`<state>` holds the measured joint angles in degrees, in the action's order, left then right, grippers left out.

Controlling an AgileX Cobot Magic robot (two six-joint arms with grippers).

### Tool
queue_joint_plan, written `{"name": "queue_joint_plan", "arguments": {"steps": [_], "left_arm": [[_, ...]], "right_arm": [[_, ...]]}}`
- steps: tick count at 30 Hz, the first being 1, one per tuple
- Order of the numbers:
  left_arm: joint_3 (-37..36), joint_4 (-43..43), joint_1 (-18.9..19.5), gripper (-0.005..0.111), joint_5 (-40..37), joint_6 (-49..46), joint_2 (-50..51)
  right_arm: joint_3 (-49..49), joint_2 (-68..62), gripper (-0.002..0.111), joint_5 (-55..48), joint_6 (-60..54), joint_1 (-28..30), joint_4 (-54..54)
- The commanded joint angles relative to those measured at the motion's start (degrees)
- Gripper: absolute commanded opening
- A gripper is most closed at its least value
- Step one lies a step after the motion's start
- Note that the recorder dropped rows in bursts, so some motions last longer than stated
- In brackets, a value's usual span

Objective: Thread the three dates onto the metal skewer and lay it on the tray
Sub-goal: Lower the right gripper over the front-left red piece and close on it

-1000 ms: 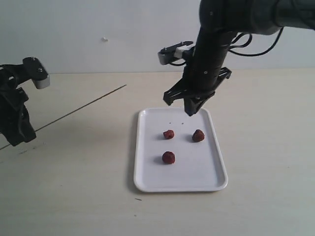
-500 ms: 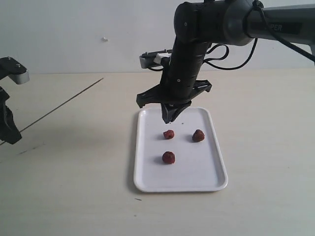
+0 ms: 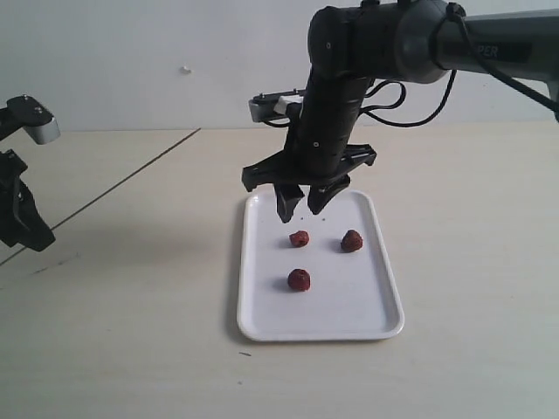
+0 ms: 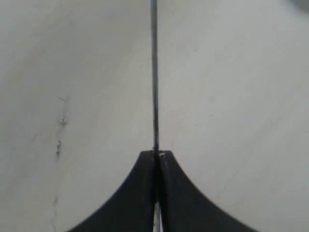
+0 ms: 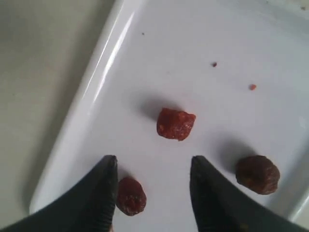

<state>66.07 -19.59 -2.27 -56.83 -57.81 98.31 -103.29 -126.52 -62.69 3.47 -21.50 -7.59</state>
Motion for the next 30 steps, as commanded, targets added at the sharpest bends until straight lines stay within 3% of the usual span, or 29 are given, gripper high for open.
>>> {"name": "queue_joint_plan", "arguments": {"steps": [1,18,30], "left_arm": [[0.5,-1.0,0.2,0.0,-0.3,-0.4,0.1],[0.5,-0.9,0.2,0.0,-0.3,-0.4,0.1],[0.5,-1.3,0.2,0.0,-0.1,-0.4,0.1]], "right_arm": [[-0.6,-2.1,0.048,0.7,2.4,0.2,1.6],[-7.9,-9.3,0.048,-3.2,7.2,0.2,3.7],[-7.9,-10.3,0.048,-0.2,7.3,0.2,4.1]]}}
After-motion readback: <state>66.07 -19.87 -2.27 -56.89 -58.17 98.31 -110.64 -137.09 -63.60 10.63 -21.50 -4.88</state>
